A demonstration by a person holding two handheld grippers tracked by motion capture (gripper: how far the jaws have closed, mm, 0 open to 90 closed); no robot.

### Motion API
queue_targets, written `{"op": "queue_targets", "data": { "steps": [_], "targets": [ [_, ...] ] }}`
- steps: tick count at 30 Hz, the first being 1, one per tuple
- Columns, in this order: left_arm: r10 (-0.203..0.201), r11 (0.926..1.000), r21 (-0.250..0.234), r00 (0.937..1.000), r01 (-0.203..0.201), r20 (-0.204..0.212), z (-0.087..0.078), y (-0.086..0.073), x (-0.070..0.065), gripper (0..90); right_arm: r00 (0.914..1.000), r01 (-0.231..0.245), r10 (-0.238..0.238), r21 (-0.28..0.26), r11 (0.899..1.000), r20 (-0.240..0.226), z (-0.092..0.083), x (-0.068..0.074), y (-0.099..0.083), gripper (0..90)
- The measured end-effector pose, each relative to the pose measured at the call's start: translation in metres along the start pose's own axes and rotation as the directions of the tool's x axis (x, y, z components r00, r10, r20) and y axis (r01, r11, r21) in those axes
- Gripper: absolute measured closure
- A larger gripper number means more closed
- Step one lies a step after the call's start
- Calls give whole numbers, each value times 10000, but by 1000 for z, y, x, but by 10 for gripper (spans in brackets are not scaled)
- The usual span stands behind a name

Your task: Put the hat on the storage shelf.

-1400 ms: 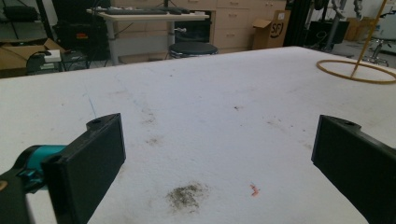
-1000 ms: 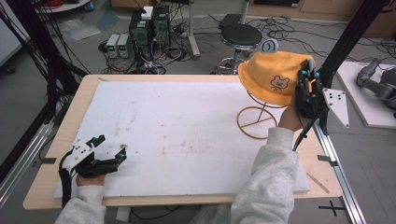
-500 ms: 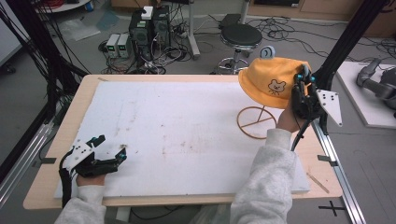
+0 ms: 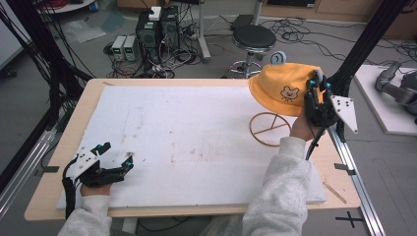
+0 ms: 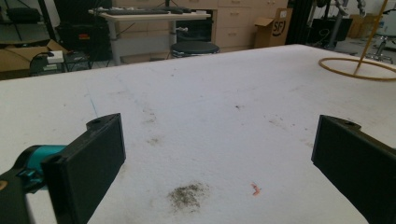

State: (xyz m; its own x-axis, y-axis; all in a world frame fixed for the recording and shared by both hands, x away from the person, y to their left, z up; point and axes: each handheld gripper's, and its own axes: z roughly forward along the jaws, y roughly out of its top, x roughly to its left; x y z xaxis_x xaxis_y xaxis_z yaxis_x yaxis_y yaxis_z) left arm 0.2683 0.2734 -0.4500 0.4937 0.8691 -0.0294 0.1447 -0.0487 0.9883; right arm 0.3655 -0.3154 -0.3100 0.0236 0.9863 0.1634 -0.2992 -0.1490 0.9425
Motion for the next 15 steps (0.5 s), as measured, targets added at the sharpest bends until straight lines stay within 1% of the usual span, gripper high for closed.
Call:
{"op": "queue_targets", "data": {
  "steps": [5,7,9,12,14,15],
  "targets": [
    [-22,10000,6,10000,22,-15,0,0,0,32,9999,-6,5,66,10000,111,-1,0,0,656],
    [-19,10000,13,10000,19,-8,0,0,0,32,9995,13,-18,195,9998,301,-1,0,0,639],
    [-7,10000,6,10000,7,-5,0,0,0,32,9994,-22,16,191,9998,345,-1,0,0,613],
    [-3,10000,3,10000,3,-11,0,0,0,32,9988,-133,123,196,9997,471,-1,0,0,540],
    [-1,10000,2,10000,1,-12,0,0,0,32,9984,-185,166,335,9993,535,-2,-1,0,536],
    [0,10000,2,10000,0,-13,0,0,0,32,9985,-137,118,349,9993,535,-2,-1,0,535]
  ]
}}
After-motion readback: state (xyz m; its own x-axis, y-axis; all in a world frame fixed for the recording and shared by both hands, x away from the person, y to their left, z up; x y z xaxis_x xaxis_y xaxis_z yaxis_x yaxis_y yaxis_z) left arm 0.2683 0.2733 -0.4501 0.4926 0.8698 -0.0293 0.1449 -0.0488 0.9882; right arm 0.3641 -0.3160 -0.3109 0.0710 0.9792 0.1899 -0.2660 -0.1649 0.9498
